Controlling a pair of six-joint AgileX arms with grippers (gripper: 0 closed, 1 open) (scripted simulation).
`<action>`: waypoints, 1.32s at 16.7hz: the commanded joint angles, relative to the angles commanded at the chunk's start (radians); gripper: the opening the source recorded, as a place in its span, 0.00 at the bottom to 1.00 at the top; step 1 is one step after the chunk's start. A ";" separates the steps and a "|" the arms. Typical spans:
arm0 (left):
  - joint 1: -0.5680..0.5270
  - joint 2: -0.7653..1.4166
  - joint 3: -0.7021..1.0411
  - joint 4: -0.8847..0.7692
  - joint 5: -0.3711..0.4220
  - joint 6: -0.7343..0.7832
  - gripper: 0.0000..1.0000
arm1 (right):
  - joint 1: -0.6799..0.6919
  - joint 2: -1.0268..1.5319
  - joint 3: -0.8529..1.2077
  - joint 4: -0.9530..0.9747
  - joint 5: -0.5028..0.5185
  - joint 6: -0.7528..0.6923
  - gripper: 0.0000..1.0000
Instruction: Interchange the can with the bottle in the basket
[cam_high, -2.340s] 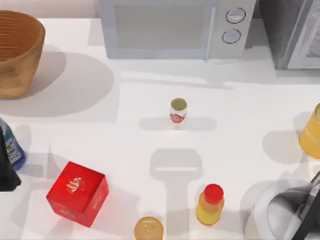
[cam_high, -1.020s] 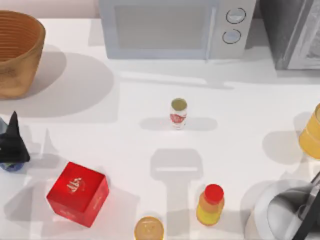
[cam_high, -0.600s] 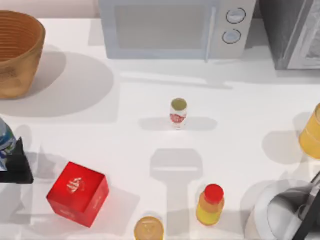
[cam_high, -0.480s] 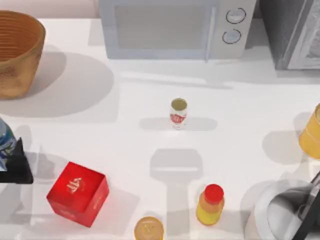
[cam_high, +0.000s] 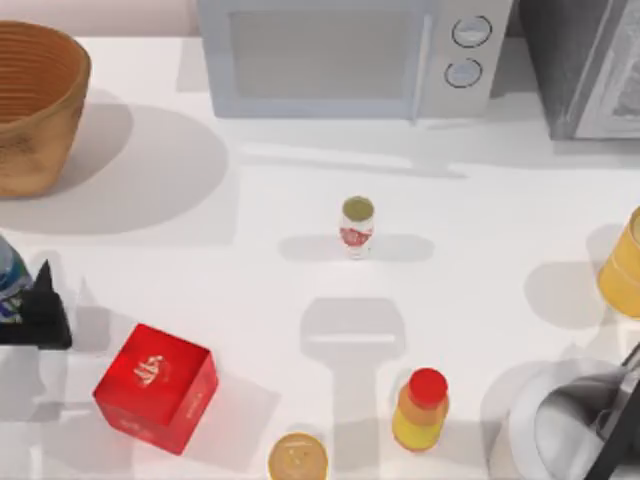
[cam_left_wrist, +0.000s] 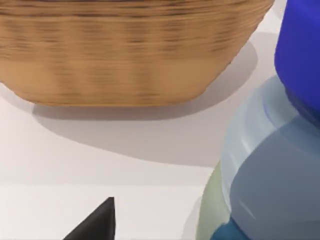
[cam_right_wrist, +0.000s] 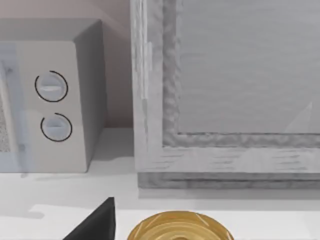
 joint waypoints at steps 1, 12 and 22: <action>-0.005 0.029 0.021 0.008 -0.005 -0.001 1.00 | 0.000 0.000 0.000 0.000 0.000 0.000 1.00; -0.030 0.235 0.080 0.152 -0.025 -0.008 1.00 | 0.000 0.000 0.000 0.000 0.000 0.000 1.00; -0.030 0.235 0.080 0.152 -0.025 -0.008 0.40 | 0.000 0.000 0.000 0.000 0.000 0.000 1.00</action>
